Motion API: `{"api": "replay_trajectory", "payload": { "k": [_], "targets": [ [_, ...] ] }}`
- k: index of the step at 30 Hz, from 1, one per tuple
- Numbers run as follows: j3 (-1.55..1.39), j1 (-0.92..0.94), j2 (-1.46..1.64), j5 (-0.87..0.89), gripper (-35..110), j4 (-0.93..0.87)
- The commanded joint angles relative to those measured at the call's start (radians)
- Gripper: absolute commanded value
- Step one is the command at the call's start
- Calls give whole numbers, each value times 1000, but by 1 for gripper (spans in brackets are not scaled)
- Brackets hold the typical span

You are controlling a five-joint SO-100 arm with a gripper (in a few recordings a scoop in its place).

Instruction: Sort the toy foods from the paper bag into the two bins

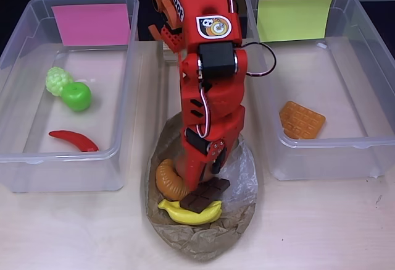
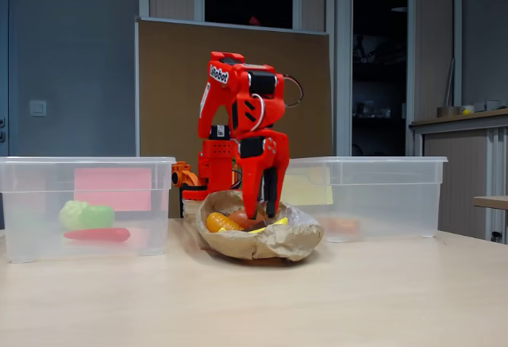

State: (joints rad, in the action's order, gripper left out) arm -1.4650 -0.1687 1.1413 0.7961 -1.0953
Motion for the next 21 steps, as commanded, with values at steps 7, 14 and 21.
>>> {"api": "replay_trajectory", "payload": {
  "k": [7, 14, 21],
  "targets": [
    [3, -38, 67, -132, 21, -71],
    [3, -38, 141, -218, 20, -146],
    [14, -6, 130, -314, 19, -112]
  ]
}}
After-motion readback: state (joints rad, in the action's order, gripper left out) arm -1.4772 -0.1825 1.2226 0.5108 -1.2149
